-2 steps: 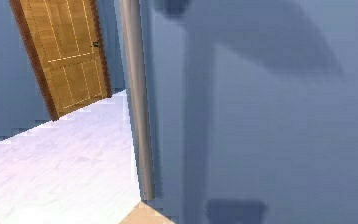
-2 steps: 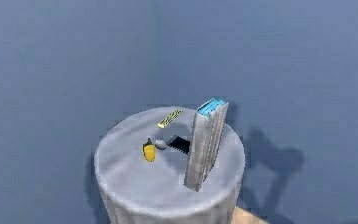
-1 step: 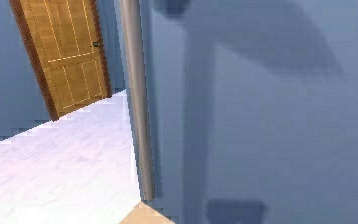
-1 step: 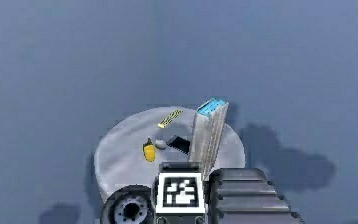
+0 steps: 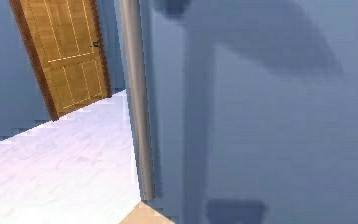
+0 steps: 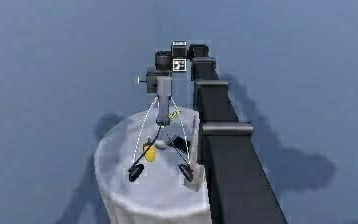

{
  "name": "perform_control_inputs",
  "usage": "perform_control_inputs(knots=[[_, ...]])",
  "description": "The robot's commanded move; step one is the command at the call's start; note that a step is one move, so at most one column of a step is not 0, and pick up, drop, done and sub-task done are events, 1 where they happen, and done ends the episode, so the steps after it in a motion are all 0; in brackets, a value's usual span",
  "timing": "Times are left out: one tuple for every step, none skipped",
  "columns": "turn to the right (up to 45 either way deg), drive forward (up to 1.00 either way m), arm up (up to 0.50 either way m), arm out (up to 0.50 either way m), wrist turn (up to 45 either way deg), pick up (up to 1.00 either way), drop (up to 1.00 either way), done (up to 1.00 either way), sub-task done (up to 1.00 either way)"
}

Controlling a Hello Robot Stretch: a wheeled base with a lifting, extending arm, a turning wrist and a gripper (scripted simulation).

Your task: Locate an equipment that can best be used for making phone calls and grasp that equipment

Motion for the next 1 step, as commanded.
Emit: perform_control_inputs(knots=[[0.0, 0.00, 0.00, 0.00, 45.0, 0.00, 0.00, 0.00, 0.00]])
